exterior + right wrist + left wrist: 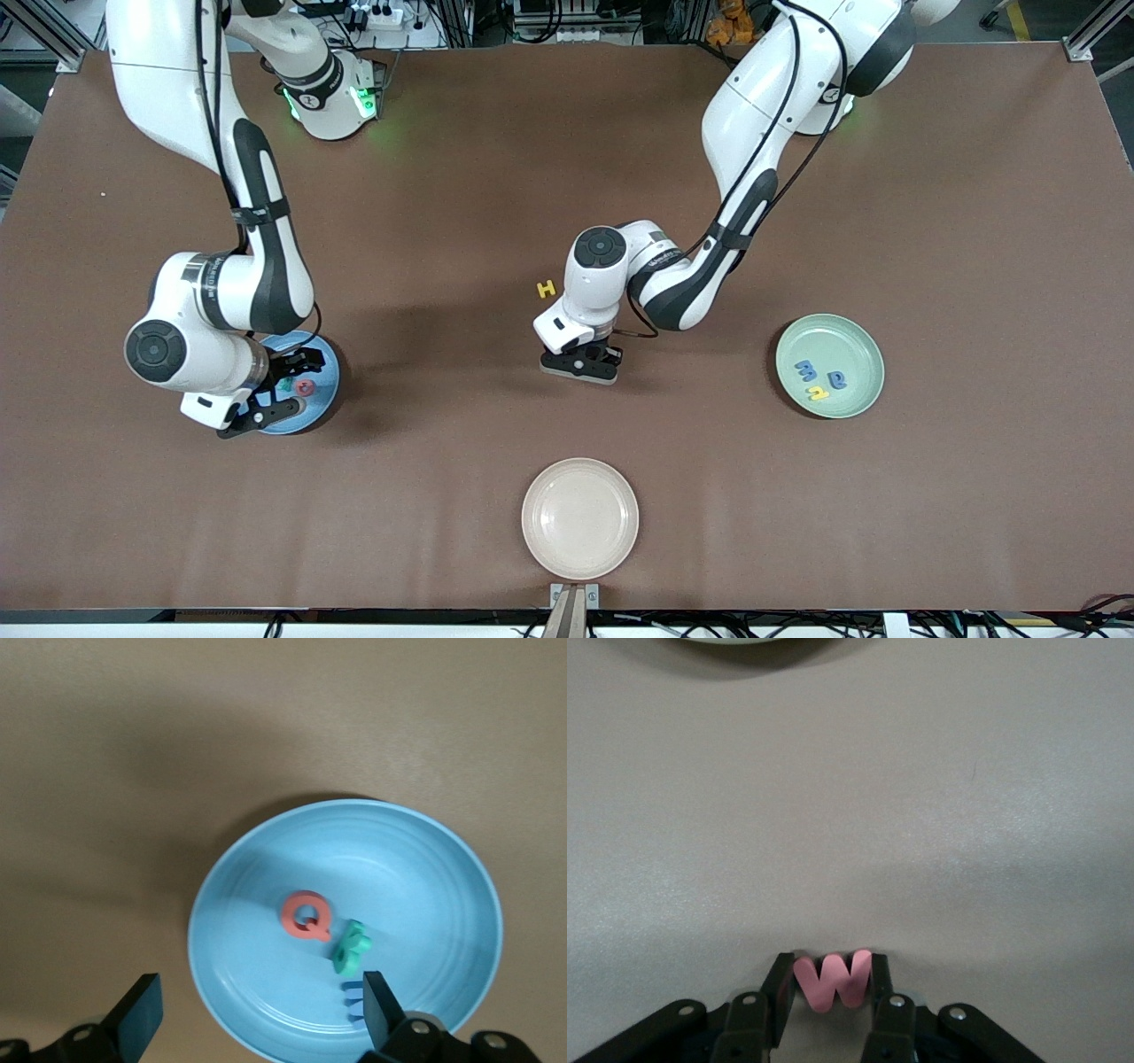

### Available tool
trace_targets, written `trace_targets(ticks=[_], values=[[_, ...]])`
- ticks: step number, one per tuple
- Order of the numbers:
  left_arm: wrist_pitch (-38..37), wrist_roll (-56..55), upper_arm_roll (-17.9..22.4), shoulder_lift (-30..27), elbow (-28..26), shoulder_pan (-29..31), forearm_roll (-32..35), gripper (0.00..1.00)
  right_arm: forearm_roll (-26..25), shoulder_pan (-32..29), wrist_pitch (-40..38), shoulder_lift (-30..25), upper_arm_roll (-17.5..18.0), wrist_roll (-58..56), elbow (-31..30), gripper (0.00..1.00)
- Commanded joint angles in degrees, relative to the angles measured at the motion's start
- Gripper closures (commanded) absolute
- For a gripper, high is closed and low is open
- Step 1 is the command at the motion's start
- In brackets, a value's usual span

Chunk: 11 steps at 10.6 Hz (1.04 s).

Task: Sort uppercase to blue plate, lowercase to green plate
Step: 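Carry the pink w to the green plate while the right gripper reaches the H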

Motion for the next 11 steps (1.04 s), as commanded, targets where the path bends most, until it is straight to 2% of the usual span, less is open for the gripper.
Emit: trace_targets(ticks=[1, 5, 8, 10, 11], values=[[0.4, -1.4, 0.0, -0.6, 0.4, 0.1, 0.4, 1.00, 0.5, -0.1, -1.0, -1.7, 0.3, 1.0, -0.8, 0.00], [-0.3, -1.6, 0.0, -3.1, 0.0, 1.0, 0.5, 1.00, 0.5, 0.6, -1.7, -1.8, 0.3, 2.8, -0.9, 0.00], [-6.6, -1.4, -0.9, -7.5, -0.1, 3.9, 0.5, 1.00, 0.5, 2.2, -2.3, -2.0, 0.3, 4.2, -0.9, 0.00], [-11.5, -1.0, -3.4, -10.2, -0.1, 7.4, 0.3, 1.00, 0.5, 5.6, -2.2, -2.1, 0.6, 9.4, -0.7, 0.00], [-13.7, -0.5, -6.9, -11.2, -0.1, 11.6, -0.3, 1.00, 0.5, 7.6, -2.0, -2.0, 0.6, 12.1, -0.5, 0.00]])
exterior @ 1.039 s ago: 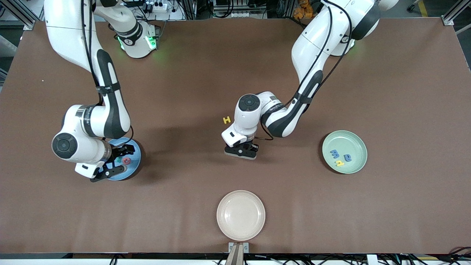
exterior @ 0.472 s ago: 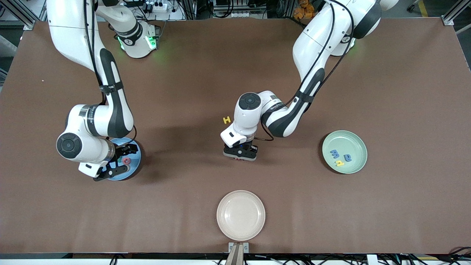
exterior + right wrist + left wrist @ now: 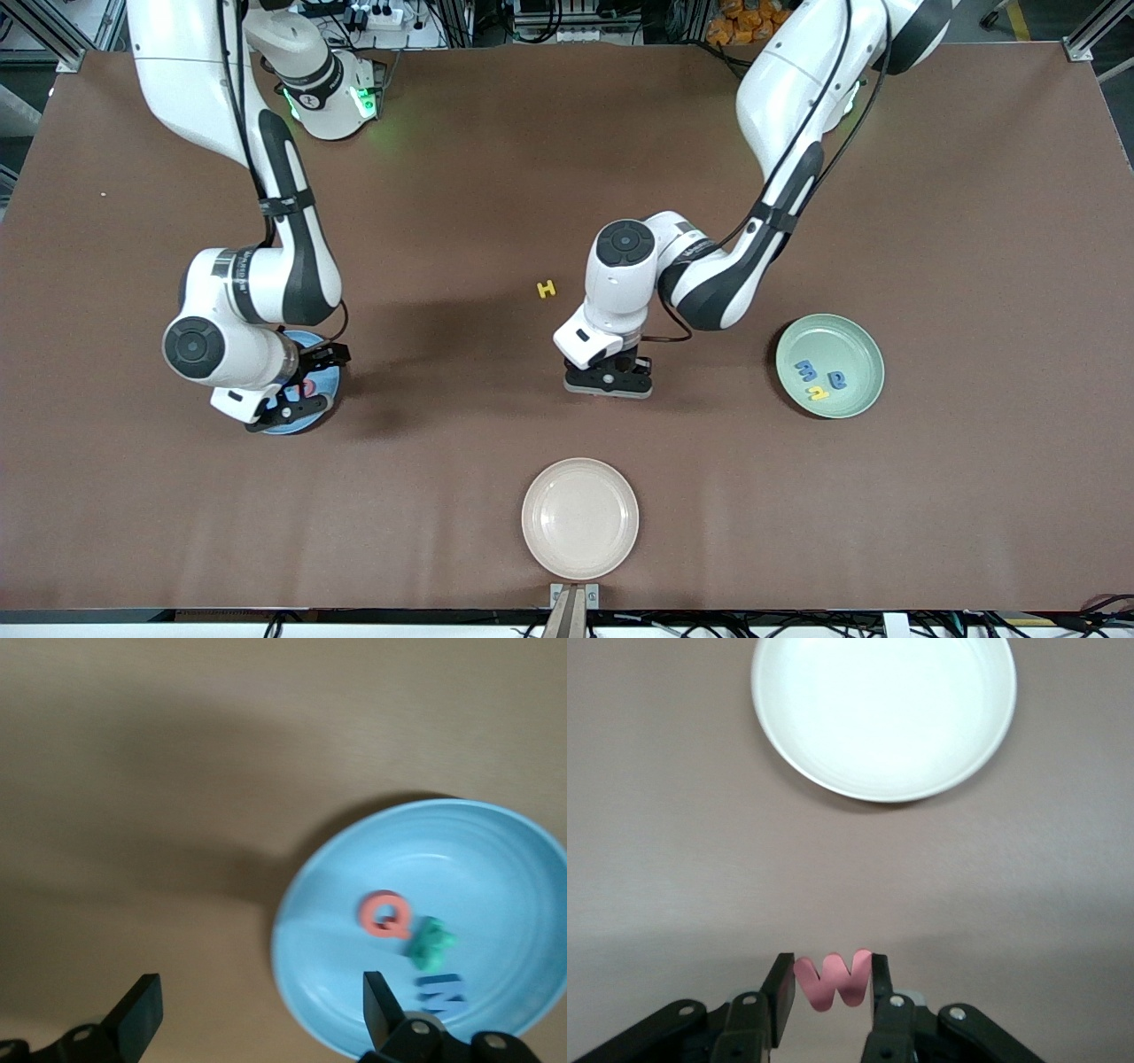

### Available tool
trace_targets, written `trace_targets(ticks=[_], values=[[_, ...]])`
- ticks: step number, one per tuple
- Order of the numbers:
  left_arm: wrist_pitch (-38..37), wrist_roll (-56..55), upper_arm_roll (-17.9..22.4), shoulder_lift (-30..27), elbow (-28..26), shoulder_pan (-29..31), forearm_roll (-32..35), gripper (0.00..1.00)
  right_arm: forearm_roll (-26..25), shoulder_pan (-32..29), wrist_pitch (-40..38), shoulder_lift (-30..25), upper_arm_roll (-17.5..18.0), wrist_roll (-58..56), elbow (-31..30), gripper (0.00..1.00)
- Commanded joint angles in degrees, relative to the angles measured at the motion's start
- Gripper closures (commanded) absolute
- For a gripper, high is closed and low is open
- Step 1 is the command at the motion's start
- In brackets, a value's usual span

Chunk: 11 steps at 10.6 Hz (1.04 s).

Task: Sort uppercase to blue plate, lowercase to green plate
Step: 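Carry the pink w to the green plate while the right gripper reaches the H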

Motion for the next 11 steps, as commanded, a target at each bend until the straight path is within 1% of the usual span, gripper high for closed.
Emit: trace_targets(ticks=[1, 2, 3, 4, 5, 6, 8, 9, 11], values=[[-6.4, 3.0, -8.1, -3.6, -1.6, 9.4, -0.3, 1.00, 0.4, 5.2, -0.3, -1.5, 0.3, 6.9, -0.1, 0.00], [-10.5, 6.3, -10.0, -5.2, -2.1, 12.6, -0.3, 1.00, 0.5, 7.4, -0.3, -1.5, 0.6, 9.4, 0.3, 0.00], [-14.5, 10.0, -10.4, -6.5, -2.3, 14.8, -0.6, 1.00, 0.5, 8.5, -0.3, -1.4, 2.0, 11.3, 1.0, 0.00], [-20.1, 13.4, -10.4, -7.2, -2.0, 16.9, -3.4, 1.00, 3.2, 8.5, -0.6, -1.2, 3.8, 12.6, 2.0, 0.00], [-22.9, 18.0, -10.4, -8.1, -2.6, 19.7, -4.0, 1.00, 5.5, 8.7, -0.7, -0.8, 4.2, 12.7, 3.6, 0.00], [-26.2, 22.8, -10.4, -8.6, -3.7, 22.2, -4.0, 1.00, 5.7, 8.9, -0.7, -0.2, 5.1, 12.8, 4.8, 0.00], [-30.2, 30.4, -10.4, -8.6, -4.6, 26.2, -4.1, 1.00, 5.7, 9.6, -1.4, -0.3, 6.0, 13.3, 4.8, 0.00], [-30.8, 32.5, -10.4, -8.6, -5.9, 28.3, -4.1, 1.00, 5.8, 10.5, -2.6, -0.3, 6.1, 13.5, 4.8, 0.00], [-31.9, 35.7, -10.1, -8.2, -8.1, 31.2, -4.0, 1.00, 5.9, 13.9, -2.2, -0.2, 6.1, 17.1, 4.8, 0.00]])
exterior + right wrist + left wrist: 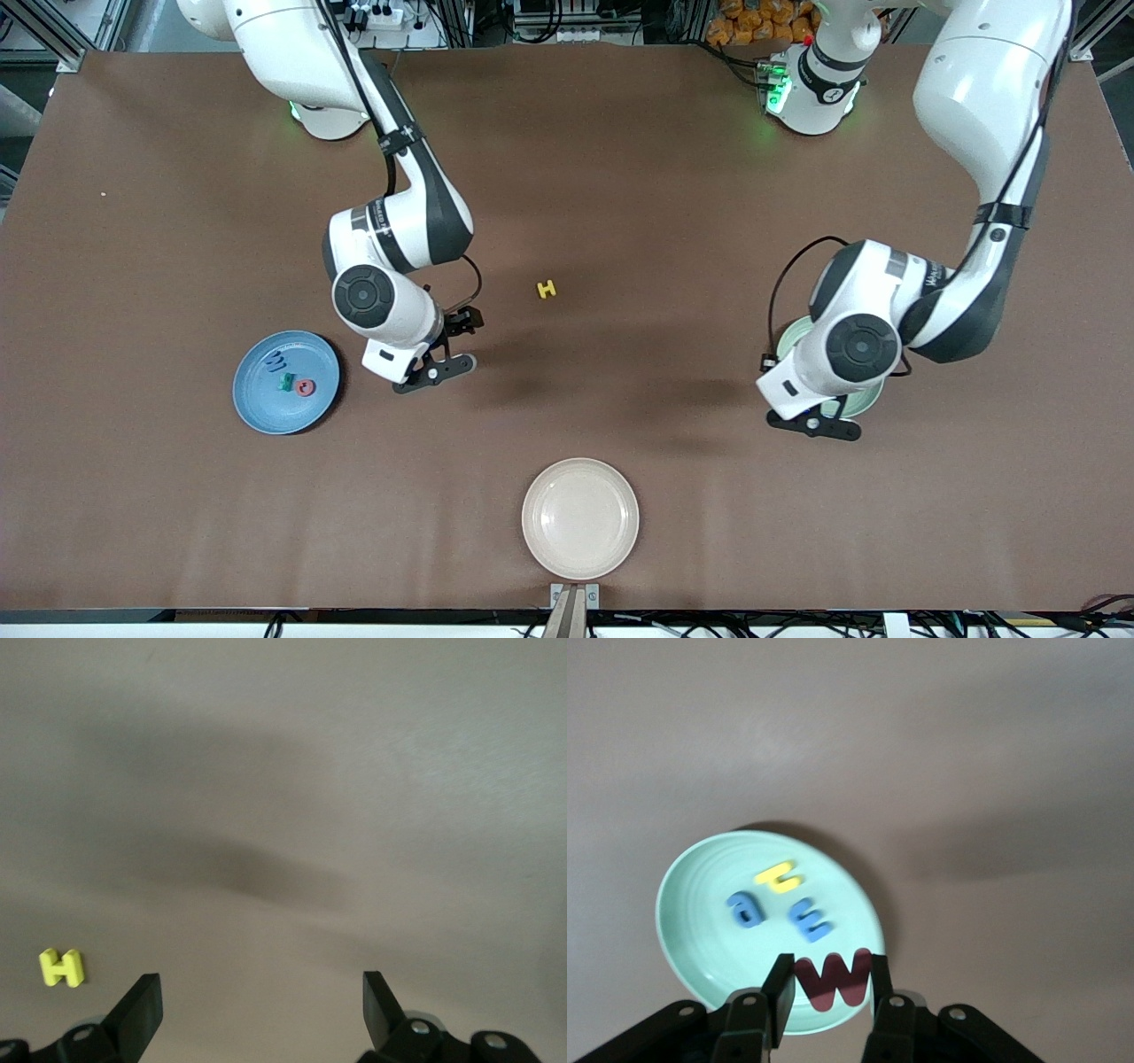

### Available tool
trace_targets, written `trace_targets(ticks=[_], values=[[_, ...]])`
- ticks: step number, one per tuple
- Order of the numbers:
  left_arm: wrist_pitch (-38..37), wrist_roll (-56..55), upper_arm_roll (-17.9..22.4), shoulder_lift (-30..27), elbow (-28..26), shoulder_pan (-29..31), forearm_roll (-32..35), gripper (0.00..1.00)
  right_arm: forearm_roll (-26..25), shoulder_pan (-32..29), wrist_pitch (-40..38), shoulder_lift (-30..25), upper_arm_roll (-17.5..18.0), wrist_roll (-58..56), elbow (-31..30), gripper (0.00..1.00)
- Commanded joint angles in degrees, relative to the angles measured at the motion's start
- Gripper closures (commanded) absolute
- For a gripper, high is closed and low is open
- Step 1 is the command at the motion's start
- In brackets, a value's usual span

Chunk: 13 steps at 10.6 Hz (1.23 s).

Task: Sort uppercase to blue plate, lowercase to green plate
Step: 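Carry the pink w to the green plate while the right gripper reaches the H, then release the w on the green plate while the right gripper grasps the H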

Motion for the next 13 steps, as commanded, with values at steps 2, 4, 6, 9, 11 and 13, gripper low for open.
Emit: trace_targets(ticks=[2, 4, 6, 9, 11, 13], values=[[-3.4, 2.7, -0.5, -1.2, -4.3, 3.7, -1.7, 0.92, 0.2, 2.6, 0.8, 0.0, 5.8, 10.3, 0.2, 0.00], [-4.2, 2.8, -0.5, -1.4, -4.4, 4.1, -1.7, 0.23, -3.2, 2.1, 5.5, 0.2, 10.7, 16.8, -1.3, 0.00], [-5.3, 2.8, -0.6, -3.6, -3.7, 4.7, -1.4, 0.00, -6.1, 1.7, 9.7, 0.3, 14.5, 21.7, -3.6, 0.00], [-6.3, 3.0, -0.7, -10.5, -1.6, 4.7, -1.1, 0.00, -7.3, 1.3, 19.6, 1.9, 18.0, 23.9, -8.6, 0.00], [-8.0, 3.5, -1.0, -15.9, -1.2, 4.7, -2.5, 0.00, -7.7, 1.8, 21.1, 2.9, 18.5, 23.9, -8.6, 0.00], [-9.0, 3.9, -0.9, -20.5, -0.8, 4.7, -5.2, 0.00, -8.9, 2.8, 21.1, 2.9, 18.6, 24.1, -9.5, 0.00]])
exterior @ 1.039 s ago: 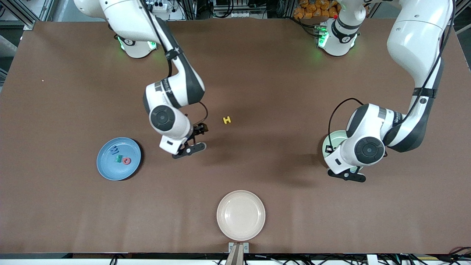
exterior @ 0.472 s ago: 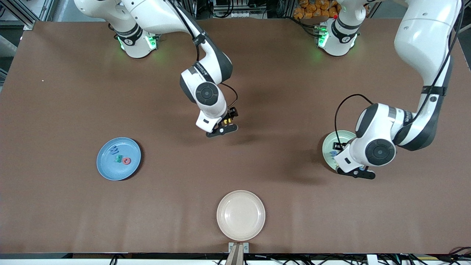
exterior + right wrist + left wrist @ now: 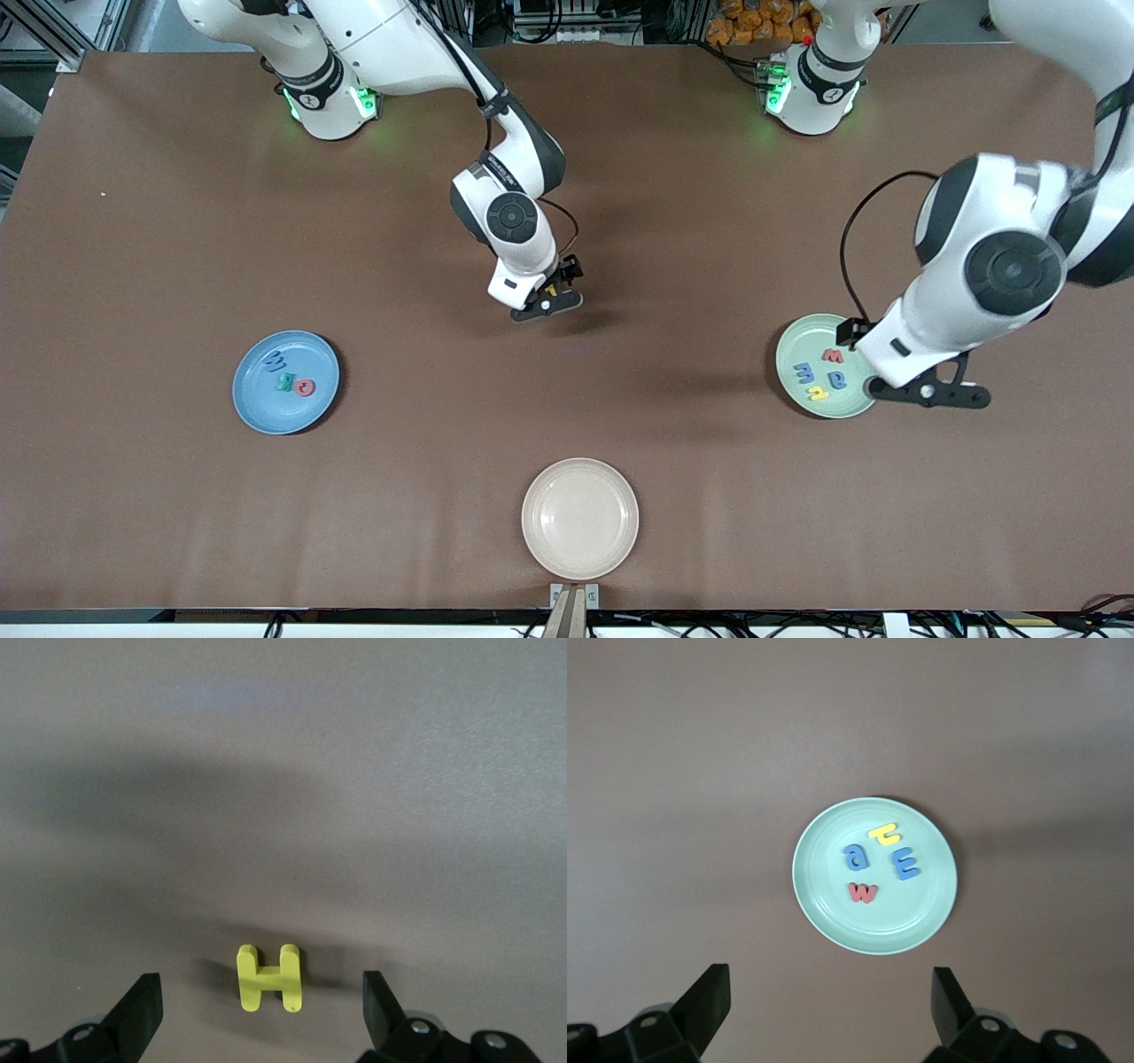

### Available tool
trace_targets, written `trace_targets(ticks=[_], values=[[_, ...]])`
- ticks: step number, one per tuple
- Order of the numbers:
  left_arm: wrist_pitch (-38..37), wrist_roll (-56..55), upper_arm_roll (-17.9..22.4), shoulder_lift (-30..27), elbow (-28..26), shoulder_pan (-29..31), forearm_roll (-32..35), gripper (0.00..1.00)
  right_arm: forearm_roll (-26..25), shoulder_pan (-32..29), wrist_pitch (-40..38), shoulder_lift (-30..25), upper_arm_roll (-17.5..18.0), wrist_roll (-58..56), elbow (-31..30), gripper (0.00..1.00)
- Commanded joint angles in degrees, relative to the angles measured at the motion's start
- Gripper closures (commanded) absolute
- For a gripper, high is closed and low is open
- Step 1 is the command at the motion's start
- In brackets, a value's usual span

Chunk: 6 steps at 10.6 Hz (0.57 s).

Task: Sort uppercase to blue plate, lowercase to green plate
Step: 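Release the w on the green plate while the right gripper grasps the H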

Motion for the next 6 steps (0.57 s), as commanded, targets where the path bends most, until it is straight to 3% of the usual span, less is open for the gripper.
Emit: trace_targets(ticks=[1, 6], values=[[-1.4, 1.8, -0.1, -5.5, -1.1, 0.6, -2.4, 0.00, -2.6, 0.1, 0.7, -0.7, 0.8, 1.6, -1.5, 0.00], [-2.4, 1.4, 1.6, -13.4, -1.2, 2.9, -10.0, 0.00, -6.9, 0.7, 0.9, 0.6, 0.9, 7.1, -1.2, 0.00]])
